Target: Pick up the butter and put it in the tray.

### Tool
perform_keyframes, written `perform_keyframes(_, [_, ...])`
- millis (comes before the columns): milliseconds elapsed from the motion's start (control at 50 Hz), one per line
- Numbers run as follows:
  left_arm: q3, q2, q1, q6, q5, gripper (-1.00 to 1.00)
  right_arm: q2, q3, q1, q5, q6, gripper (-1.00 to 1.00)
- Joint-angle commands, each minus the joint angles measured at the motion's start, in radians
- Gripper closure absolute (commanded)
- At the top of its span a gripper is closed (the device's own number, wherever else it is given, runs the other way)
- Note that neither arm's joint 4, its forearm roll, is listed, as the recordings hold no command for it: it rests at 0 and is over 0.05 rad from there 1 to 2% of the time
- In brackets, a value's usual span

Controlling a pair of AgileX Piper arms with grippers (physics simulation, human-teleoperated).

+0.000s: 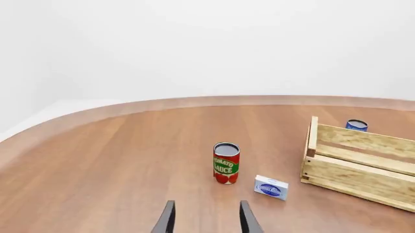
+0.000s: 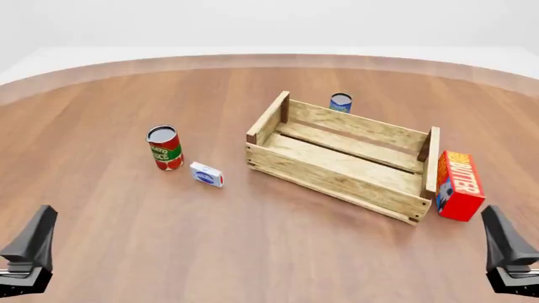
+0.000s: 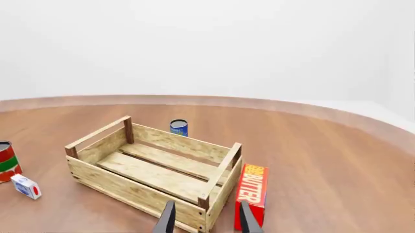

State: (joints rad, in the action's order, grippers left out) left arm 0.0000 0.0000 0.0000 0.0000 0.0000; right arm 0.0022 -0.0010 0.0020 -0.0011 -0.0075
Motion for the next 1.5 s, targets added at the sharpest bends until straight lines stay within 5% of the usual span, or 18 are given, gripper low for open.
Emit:
perform_keyframes(20, [0.000,0.000,0.000,0.000,0.000,-1.00,0.006,-0.002,0.000,-0.005,-0.019,-1.00])
perform_keyframes(1080, [0.000,0.000,0.000,0.000,0.000,-1.00,0.198,0.001,-0.120,-0.187,-0.063,-1.00])
perform_keyframes(1500, [0.000,0.000,0.000,0.000,0.000,-1.00,0.445,0.001,-0.155,-0.414,-0.048,-1.00])
